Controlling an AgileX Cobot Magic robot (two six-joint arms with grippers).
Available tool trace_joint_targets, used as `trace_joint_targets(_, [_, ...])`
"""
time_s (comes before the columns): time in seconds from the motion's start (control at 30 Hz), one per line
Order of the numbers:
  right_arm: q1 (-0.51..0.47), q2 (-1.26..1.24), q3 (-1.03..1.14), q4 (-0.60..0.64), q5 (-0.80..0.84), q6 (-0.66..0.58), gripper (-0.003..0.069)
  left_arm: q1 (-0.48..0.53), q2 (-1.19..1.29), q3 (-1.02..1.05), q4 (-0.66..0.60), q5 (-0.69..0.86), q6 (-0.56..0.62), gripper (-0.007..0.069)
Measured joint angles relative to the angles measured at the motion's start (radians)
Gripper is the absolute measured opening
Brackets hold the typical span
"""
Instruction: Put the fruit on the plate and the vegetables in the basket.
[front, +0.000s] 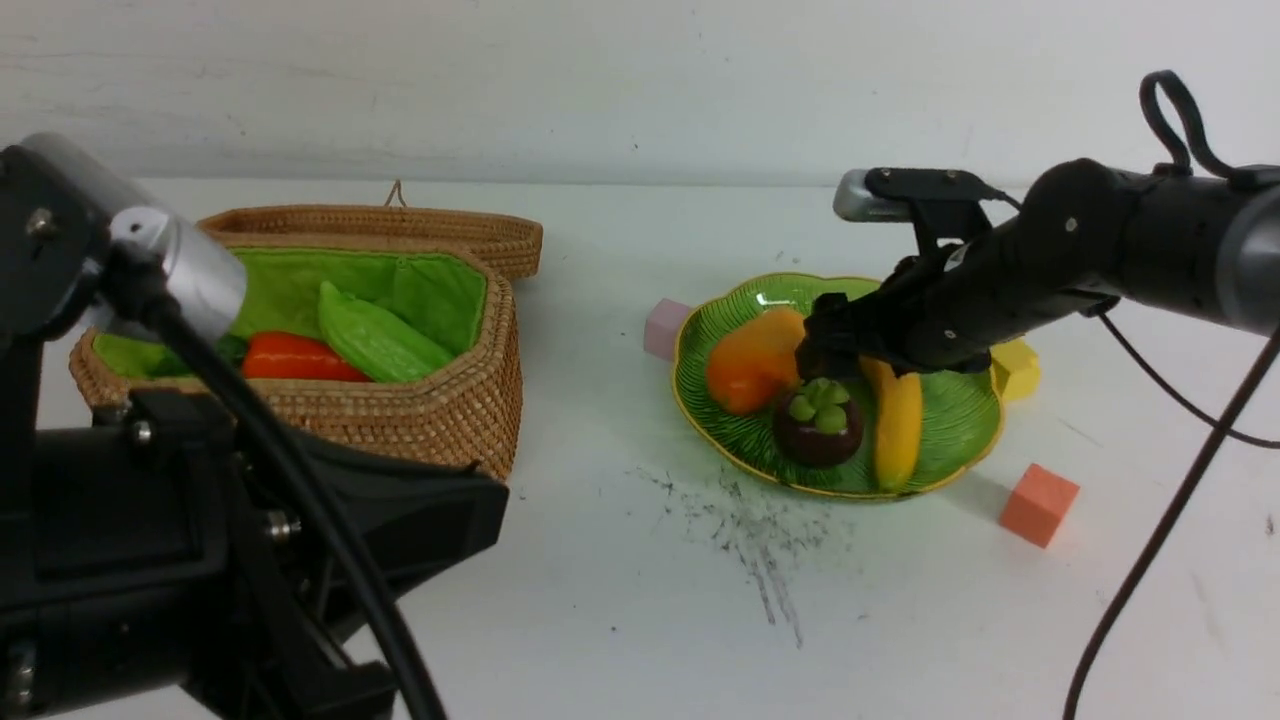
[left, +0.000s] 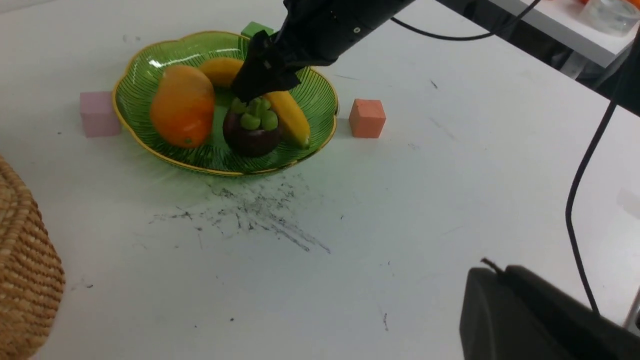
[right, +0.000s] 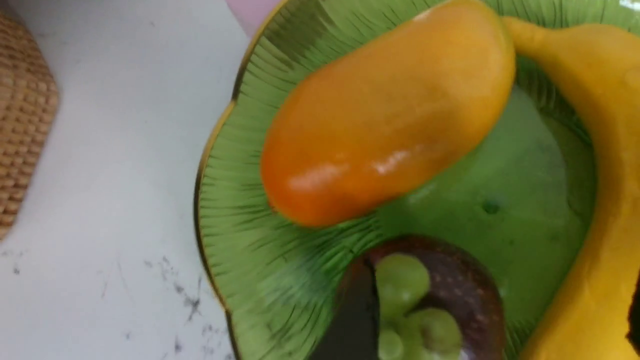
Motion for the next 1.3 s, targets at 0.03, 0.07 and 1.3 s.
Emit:
trace_joint_targets(0.03, [0.000, -0.016, 0.000, -0.007, 0.018, 0.000, 0.0659, 0.000, 0.000, 0.000, 0.000, 0.001, 0.000, 0.0006])
trace_joint_targets(0.07, [0.000, -0.036, 0.000, -0.014, 0.033, 0.000, 0.0649, 0.000, 0.000, 0.000, 0.000, 0.002, 0.000, 0.0006])
trace_joint_targets(1.3, [0.000, -1.480, 0.790, -0.138, 0.533, 0.288, -0.0008, 0.000, -0.688, 0.623, 0.092, -0.240, -0.153, -0.0013])
